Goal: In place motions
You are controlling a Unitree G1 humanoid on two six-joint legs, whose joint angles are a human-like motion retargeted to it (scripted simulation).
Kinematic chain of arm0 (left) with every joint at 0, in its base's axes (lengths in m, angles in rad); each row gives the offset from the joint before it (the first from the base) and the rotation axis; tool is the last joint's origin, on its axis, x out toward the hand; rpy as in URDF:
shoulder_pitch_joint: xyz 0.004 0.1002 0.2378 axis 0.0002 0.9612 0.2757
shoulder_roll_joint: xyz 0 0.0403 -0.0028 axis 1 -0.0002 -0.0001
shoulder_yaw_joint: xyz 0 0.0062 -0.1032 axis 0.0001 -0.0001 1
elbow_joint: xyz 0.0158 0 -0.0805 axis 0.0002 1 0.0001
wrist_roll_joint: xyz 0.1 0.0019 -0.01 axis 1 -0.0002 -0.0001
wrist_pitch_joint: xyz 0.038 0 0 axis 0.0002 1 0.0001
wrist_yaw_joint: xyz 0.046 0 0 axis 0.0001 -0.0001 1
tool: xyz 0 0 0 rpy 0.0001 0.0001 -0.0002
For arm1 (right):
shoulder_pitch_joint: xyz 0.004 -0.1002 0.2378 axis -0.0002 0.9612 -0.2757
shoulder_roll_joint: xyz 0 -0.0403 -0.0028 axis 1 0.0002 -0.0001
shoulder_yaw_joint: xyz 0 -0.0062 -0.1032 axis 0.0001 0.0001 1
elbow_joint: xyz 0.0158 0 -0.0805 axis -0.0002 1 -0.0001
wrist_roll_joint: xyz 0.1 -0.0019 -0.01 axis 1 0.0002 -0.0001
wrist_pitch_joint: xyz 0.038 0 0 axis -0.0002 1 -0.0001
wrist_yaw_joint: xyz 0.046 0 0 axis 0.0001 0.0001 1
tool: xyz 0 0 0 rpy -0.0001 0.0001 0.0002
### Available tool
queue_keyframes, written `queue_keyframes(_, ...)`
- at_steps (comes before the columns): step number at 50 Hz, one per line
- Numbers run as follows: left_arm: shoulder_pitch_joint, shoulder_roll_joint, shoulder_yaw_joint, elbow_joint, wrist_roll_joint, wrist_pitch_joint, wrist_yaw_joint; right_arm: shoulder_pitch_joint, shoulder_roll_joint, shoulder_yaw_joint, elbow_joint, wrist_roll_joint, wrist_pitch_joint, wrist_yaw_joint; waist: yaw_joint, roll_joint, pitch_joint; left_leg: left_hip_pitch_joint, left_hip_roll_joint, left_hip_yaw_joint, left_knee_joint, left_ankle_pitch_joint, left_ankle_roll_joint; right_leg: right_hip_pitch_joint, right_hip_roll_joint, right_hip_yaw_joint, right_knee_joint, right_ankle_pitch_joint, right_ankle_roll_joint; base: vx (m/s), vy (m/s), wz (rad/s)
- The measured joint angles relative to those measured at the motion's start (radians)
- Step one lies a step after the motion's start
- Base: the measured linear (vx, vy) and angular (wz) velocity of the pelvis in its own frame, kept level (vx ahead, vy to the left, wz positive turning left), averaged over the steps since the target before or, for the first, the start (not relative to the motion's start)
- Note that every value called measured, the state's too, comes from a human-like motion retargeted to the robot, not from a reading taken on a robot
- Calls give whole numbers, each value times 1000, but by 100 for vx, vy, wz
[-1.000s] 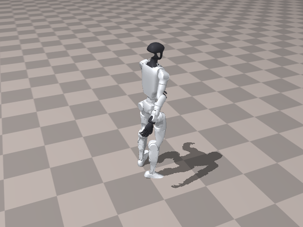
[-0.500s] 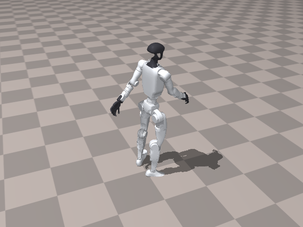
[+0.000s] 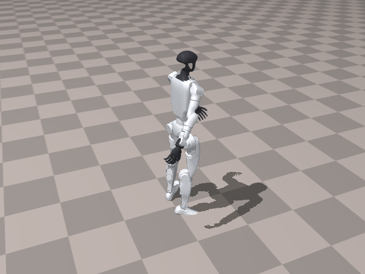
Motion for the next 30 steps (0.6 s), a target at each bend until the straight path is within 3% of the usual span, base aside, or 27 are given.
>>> queue_keyframes(5,58,-9,-23,-4,8,-30,33,-38,15,62,0,44,31,-25,14,11,5,6,-4,-7,-2,0,1,9,-2,-4,-2,-1,0,0,2,8)
queue_keyframes(14,378,-7,-38,343,239,61,15,-446,109,342,-43,23,-105,6,43,17,2,44,-14,-11,-19,12,-4,20,-6,0,10,-12,-3,1,3,15)
queue_keyframes(20,722,13,109,550,274,160,159,-736,191,480,-297,13,-149,69,39,20,-9,63,-1,24,-27,20,-13,-3,13,57,21,-15,-7,4,-5,-31)
queue_keyframes(25,980,-7,277,552,194,161,102,-888,246,560,-513,30,-162,107,18,30,-14,70,15,50,-28,25,-20,-19,30,95,27,-14,-8,2,-3,-29)
queue_keyframes(30,1042,-19,302,552,168,185,134,-916,232,610,-629,-70,-225,45,4,19,-29,65,14,51,-27,26,-22,-27,29,96,28,-15,-8,0,0,0)
